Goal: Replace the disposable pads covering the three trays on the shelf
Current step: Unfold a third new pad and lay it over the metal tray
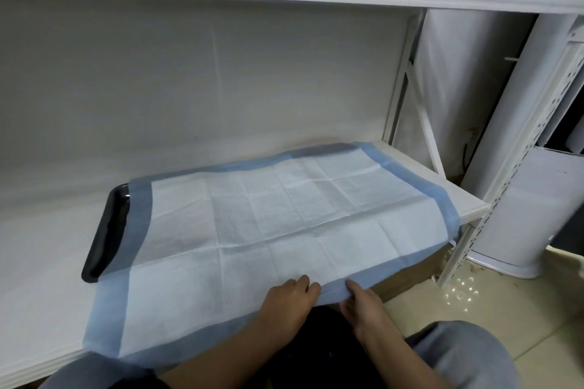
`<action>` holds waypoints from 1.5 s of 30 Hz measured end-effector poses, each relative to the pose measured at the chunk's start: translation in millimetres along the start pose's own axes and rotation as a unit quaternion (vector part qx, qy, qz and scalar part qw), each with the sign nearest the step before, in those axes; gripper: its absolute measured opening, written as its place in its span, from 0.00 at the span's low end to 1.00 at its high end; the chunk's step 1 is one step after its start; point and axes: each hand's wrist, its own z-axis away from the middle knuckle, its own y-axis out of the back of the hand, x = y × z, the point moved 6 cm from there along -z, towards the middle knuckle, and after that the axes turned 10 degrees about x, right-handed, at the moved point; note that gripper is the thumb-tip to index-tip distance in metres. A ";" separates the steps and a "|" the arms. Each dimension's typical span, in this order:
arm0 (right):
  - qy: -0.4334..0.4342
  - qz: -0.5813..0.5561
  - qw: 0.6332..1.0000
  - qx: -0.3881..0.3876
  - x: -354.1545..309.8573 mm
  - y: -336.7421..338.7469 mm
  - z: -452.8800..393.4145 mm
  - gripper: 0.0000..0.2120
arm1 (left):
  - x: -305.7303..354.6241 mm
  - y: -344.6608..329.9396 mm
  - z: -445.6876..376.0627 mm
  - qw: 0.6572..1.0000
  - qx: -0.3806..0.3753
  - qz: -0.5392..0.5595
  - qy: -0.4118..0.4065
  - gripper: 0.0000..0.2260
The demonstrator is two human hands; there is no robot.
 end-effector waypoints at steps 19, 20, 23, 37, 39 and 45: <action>0.109 0.008 0.974 0.199 -0.9 32.4 5.1 0.15 | -23.2 -46.6 45.9 0.986 -0.132 -0.085 0.063 0.19; 0.128 0.012 0.969 0.210 -4.6 33.1 9.9 0.17 | -21.4 -44.8 46.3 0.986 -0.141 -0.067 0.064 0.19; 0.181 0.013 0.961 0.209 -13.5 30.6 25.1 0.17 | -16.0 -28.2 42.7 0.990 -0.120 -0.027 0.069 0.17; -0.022 -0.038 0.980 0.195 20.1 6.4 15.5 0.34 | -33.6 7.9 -8.8 0.989 -0.061 0.070 0.119 0.11; -0.062 -0.063 0.978 0.190 22.9 5.9 10.7 0.32 | -37.4 6.8 -10.0 0.988 -0.058 0.073 0.124 0.12; -0.102 -0.117 0.980 0.125 29.7 -4.0 12.0 0.21 | -41.9 5.5 -24.5 0.989 -0.042 0.094 0.106 0.18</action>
